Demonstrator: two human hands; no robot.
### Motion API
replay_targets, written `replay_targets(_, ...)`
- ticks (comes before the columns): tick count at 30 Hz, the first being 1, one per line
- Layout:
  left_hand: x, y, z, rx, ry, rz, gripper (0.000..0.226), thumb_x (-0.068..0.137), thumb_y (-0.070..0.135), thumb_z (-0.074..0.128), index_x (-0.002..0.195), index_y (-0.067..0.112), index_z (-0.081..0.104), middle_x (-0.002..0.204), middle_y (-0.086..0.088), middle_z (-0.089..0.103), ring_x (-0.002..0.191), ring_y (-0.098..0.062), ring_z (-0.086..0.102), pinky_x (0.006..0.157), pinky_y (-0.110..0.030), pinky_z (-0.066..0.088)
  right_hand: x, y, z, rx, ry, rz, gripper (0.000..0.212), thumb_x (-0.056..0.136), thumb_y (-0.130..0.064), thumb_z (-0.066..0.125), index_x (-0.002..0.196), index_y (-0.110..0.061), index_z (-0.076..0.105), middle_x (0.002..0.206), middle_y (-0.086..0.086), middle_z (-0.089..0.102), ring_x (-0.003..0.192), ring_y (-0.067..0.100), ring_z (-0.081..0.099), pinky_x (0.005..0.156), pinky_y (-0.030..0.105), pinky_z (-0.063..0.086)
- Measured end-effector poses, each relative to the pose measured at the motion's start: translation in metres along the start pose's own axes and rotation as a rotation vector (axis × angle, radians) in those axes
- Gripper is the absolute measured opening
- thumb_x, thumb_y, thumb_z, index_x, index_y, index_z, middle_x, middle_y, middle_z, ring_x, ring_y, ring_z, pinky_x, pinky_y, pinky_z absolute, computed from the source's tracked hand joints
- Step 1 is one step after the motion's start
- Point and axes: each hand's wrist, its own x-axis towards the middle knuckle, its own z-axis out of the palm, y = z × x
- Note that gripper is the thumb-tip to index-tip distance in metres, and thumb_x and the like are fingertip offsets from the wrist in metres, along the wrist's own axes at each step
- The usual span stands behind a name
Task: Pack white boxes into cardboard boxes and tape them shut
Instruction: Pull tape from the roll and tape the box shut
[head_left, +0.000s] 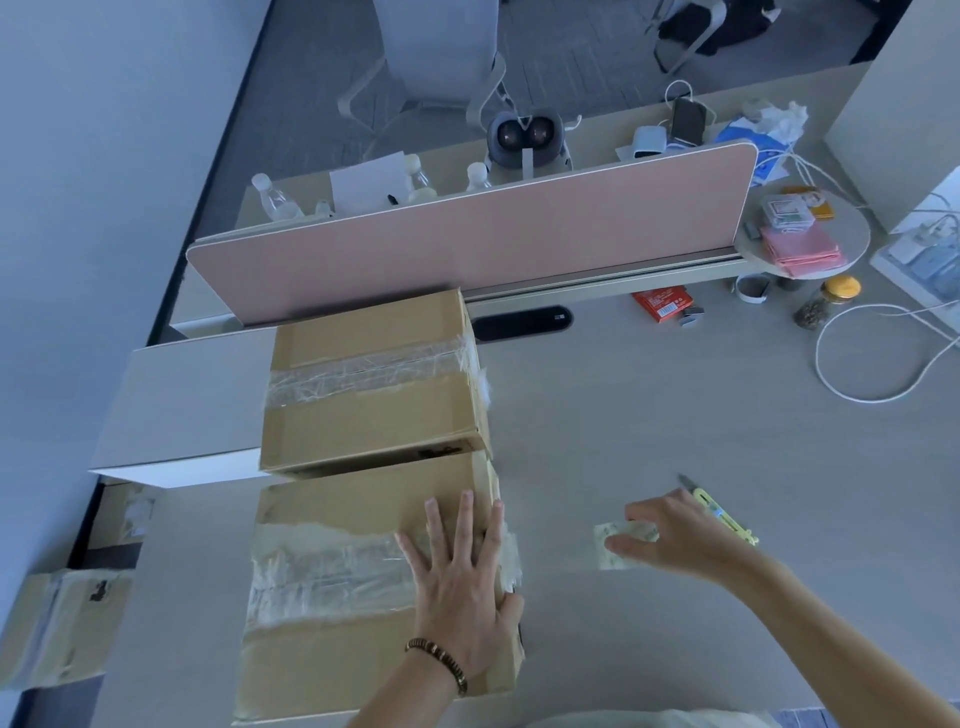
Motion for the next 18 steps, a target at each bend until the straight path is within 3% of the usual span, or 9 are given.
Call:
replay_targets(2,0.000,0.000,0.000,-0.003,-0.004,-0.001,0.099,0.071,0.055,0.050,0.159,0.029,0.012,0.166,-0.010,0.006,0.148,-0.050,-0.003,0.107,-0.080,0.009,0.002,0.007,0.003,0.067,-0.008,0.048,0.068,0.069,-0.079,0.057,0.066,-0.013,0.038,0.050,-0.003,0.030,0.053,0.016,0.033,0.070,0.038,0.045)
replay_targets(5,0.000,0.001,0.000,-0.009,-0.017,-0.005,0.098,0.071,0.054,0.050,0.159,0.027,0.014,0.166,-0.010,0.008,0.148,-0.050,-0.003,0.107,-0.080,0.009,0.001,0.013,0.007,0.074,0.001,0.061,0.075,0.070,-0.078,0.061,0.063,-0.011,0.031,0.048,-0.003,0.027,0.050,0.019,0.030,0.102,0.054,0.042)
replay_targets(7,0.001,0.001,0.000,-0.006,-0.027,-0.003,0.098,0.071,0.054,0.050,0.158,0.026,0.017,0.166,-0.011,0.010,0.148,-0.050,-0.001,0.106,-0.080,0.010,0.000,0.012,0.003,-0.001,0.049,0.040,0.078,0.066,-0.086,0.056,0.059,-0.011,0.036,0.047,-0.003,0.033,0.053,0.017,0.038,0.106,0.047,0.043)
replay_targets(10,0.001,0.002,0.000,-0.004,-0.034,-0.002,0.098,0.070,0.053,0.051,0.158,0.025,0.018,0.166,-0.011,0.010,0.148,-0.050,0.000,0.106,-0.080,0.011,-0.001,0.015,-0.002,-0.100,-0.013,0.089,0.086,0.057,-0.100,0.036,0.059,-0.016,0.053,0.056,0.000,0.057,0.093,0.013,0.063,0.112,0.029,0.037)
replay_targets(12,0.001,0.002,0.000,-0.005,-0.033,0.001,0.098,0.070,0.053,0.051,0.158,0.024,0.019,0.165,-0.011,0.012,0.148,-0.051,0.001,0.106,-0.080,0.012,0.000,0.023,0.004,-0.039,-0.021,0.106,0.090,0.051,-0.106,0.030,0.054,-0.017,0.046,0.048,-0.002,0.049,0.109,0.016,0.061,0.118,0.029,0.031)
replay_targets(14,0.002,0.001,0.000,-0.005,-0.031,-0.004,0.098,0.070,0.052,0.050,0.158,0.024,0.019,0.166,-0.011,0.011,0.148,-0.051,0.000,0.106,-0.080,0.012,0.001,0.027,0.008,0.054,-0.058,0.158,0.084,0.054,-0.101,0.044,0.057,-0.017,0.043,0.053,-0.001,0.052,0.120,0.017,0.054,0.106,0.021,0.036)
replay_targets(15,0.002,0.001,0.000,-0.003,-0.034,-0.008,0.098,0.070,0.052,0.049,0.158,0.025,0.017,0.166,-0.011,0.009,0.148,-0.050,-0.002,0.107,-0.080,0.010,0.000,0.026,0.006,0.127,-0.068,0.205,0.076,0.059,-0.094,0.054,0.060,-0.018,0.044,0.061,0.001,0.057,0.122,0.015,0.050,0.090,0.015,0.038)
replay_targets(17,0.002,0.000,0.001,0.005,-0.036,-0.010,0.099,0.071,0.052,0.048,0.159,0.025,0.011,0.166,-0.010,0.004,0.148,-0.049,-0.008,0.107,-0.079,0.008,-0.002,0.029,0.000,0.252,-0.088,0.276,0.059,0.065,-0.080,0.062,0.063,-0.023,0.047,0.069,-0.006,0.056,0.104,0.011,0.045,0.066,0.014,0.034)
replay_targets(18,0.002,0.000,0.001,0.008,-0.036,-0.010,0.099,0.071,0.053,0.048,0.159,0.025,0.011,0.166,-0.011,0.004,0.148,-0.049,-0.008,0.107,-0.079,0.008,-0.004,0.033,-0.003,0.322,-0.091,0.293,0.055,0.067,-0.075,0.064,0.062,-0.024,0.046,0.067,-0.009,0.052,0.097,0.011,0.039,0.062,0.019,0.033)
